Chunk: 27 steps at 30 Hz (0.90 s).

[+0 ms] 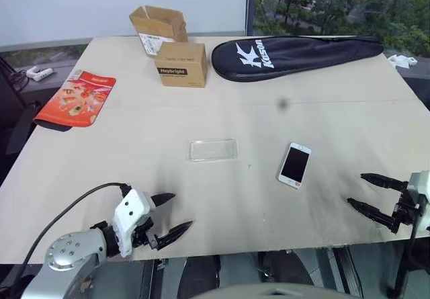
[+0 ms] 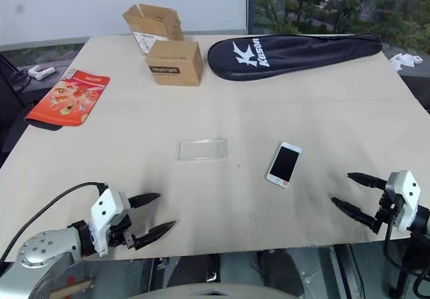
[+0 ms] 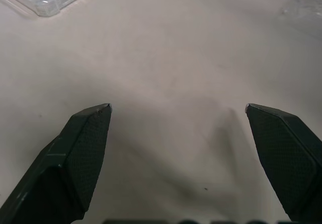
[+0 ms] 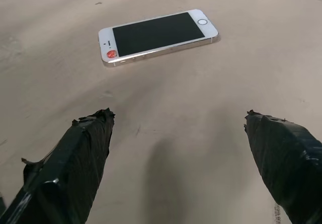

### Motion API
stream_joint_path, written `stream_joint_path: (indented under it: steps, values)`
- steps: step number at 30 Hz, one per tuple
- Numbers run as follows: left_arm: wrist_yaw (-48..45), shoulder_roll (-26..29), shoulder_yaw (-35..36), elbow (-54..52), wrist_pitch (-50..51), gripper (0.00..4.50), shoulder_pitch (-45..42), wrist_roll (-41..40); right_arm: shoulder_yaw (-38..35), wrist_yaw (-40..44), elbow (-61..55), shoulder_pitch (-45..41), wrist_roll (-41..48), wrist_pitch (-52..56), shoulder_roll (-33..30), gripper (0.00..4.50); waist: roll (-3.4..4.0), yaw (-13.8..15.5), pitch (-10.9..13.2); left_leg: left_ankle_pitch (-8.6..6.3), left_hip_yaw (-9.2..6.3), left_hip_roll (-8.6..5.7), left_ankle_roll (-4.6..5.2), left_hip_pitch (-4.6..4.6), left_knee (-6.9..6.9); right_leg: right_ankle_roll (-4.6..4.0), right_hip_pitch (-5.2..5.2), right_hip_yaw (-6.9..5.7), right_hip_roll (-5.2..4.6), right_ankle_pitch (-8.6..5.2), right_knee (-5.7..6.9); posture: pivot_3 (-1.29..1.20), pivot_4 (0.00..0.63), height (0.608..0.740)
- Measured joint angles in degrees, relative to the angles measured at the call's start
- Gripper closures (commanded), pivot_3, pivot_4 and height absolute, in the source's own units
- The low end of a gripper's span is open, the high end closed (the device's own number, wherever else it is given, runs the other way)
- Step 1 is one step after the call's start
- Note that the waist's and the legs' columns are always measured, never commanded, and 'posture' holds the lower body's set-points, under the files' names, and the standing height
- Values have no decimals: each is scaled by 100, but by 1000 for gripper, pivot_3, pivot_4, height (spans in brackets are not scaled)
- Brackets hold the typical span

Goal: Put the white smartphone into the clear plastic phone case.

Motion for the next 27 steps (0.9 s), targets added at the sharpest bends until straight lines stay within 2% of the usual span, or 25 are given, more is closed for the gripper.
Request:
stream_joint_path:
  steps: [6,13,23,27]
  values:
    - [112,-102,0,39,-162,51,-339,81,101,21,65,-230,-113,-27,93,0,1,3,0,-2,3,-5,1,4,3,1,4,0,0,-1,3,0,150,732]
    - [62,-109,-11,294,-276,51,-515,142,121,-96,-160,-28,-155,67,183,0,1,13,-1,-2,4,-6,1,1,1,1,3,-1,-1,-2,1,0,150,732]
    - [-52,-106,-11,660,-392,51,-729,139,351,-1269,-1009,-66,-470,665,608,0,2,2,-1,-3,3,-5,0,0,0,0,2,-1,-2,-2,2,0,150,732]
    - [-89,-106,23,838,-360,51,-818,55,511,-1911,-1545,-140,-473,1207,820,0,2,-5,-1,-3,-2,-5,0,1,0,0,1,0,-4,-1,3,0,150,732]
